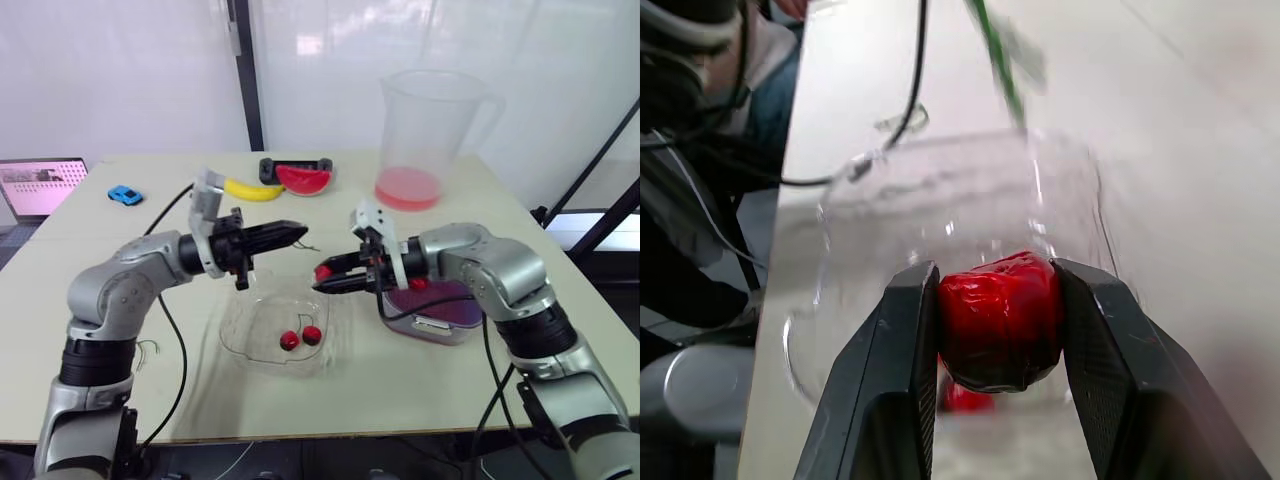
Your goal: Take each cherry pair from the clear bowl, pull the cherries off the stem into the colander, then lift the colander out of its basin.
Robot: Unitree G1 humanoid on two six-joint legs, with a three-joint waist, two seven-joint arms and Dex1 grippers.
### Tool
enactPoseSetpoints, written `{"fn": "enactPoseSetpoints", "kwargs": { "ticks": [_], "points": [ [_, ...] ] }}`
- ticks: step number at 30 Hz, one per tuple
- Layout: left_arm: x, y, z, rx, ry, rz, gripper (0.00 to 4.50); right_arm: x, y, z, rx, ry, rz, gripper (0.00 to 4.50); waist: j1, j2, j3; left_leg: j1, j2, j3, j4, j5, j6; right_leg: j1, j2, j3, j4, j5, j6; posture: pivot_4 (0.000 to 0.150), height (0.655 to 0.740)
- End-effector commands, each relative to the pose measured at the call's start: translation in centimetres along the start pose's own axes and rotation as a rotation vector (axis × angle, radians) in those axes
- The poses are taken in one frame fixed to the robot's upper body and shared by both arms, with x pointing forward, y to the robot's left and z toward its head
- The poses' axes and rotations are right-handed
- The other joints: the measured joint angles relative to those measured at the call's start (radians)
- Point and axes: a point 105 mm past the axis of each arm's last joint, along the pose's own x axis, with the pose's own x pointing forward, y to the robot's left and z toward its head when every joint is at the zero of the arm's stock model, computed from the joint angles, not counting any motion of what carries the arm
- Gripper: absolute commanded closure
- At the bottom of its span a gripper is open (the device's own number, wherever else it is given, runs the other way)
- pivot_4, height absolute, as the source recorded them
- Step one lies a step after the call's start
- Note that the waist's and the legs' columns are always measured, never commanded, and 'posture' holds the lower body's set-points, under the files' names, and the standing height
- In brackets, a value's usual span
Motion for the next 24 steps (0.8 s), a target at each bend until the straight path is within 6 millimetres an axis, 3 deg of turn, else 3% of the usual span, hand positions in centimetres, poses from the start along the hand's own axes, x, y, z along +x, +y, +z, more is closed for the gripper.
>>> {"fn": "enactPoseSetpoints", "kwargs": {
  "ticks": [1, 7, 12, 16, 18, 21, 24],
  "points": [
    [-0.3, -0.5, 1.2, 0.052, -0.030, -0.005, 4.50, -0.9, 0.3, 1.2, -0.052, -0.022, -0.010, 2.70, -0.001, 0.000, 0.000, 0.000, 0.000, 0.000, 0.000, 0.000, 0.000, 0.000, 0.000, 0.000, 0.000, 0.000, 0.000, 0.150, 0.7400],
    [-0.4, -0.5, 1.2, 0.053, -0.028, -0.001, 4.50, -3.0, -0.2, 2.0, -0.068, -0.031, -0.050, 2.70, 0.003, 0.000, 0.000, 0.000, 0.000, 0.000, 0.000, 0.000, 0.000, 0.000, 0.000, 0.000, 0.000, 0.000, 0.000, 0.150, 0.7400],
    [-1.2, -0.5, 1.1, 0.052, -0.017, 0.026, 4.50, -8.2, -2.4, 1.9, -0.095, 0.041, -0.212, 2.70, 0.005, 0.000, 0.000, 0.000, 0.000, 0.000, 0.000, -0.001, 0.001, 0.001, 0.000, 0.000, -0.001, 0.000, 0.000, 0.150, 0.7400],
    [-2.3, -0.5, 0.7, 0.041, -0.008, 0.063, 4.50, -12.7, -3.9, -0.7, -0.078, 0.203, -0.334, 2.70, 0.005, 0.000, 0.000, 0.000, 0.000, 0.001, 0.000, -0.001, 0.001, 0.001, 0.000, 0.000, -0.001, 0.000, 0.000, 0.150, 0.7400],
    [-2.7, -0.6, 0.5, 0.036, -0.005, 0.074, 4.50, -13.9, -4.1, -2.6, -0.066, 0.287, -0.349, 2.70, 0.005, 0.000, 0.000, 0.000, 0.000, 0.001, 0.000, -0.001, 0.002, 0.001, 0.000, 0.000, -0.002, 0.000, 0.000, 0.150, 0.7400],
    [-3.0, -0.7, 0.0, 0.029, 0.005, 0.086, 4.50, -13.8, -4.4, -5.6, -0.038, 0.376, -0.338, 2.70, -0.001, 0.000, 0.000, 0.000, 0.000, 0.001, -0.001, -0.001, 0.002, 0.001, 0.000, 0.000, -0.002, 0.000, 0.000, 0.150, 0.7400],
    [-3.0, -0.8, -0.1, 0.027, 0.007, 0.091, 4.50, -13.2, -4.8, -7.2, -0.029, 0.418, -0.332, 2.70, -0.001, 0.000, 0.000, 0.000, 0.001, 0.002, -0.001, -0.001, 0.002, 0.000, 0.000, 0.001, -0.001, 0.000, 0.000, 0.150, 0.7400]
  ]
}}
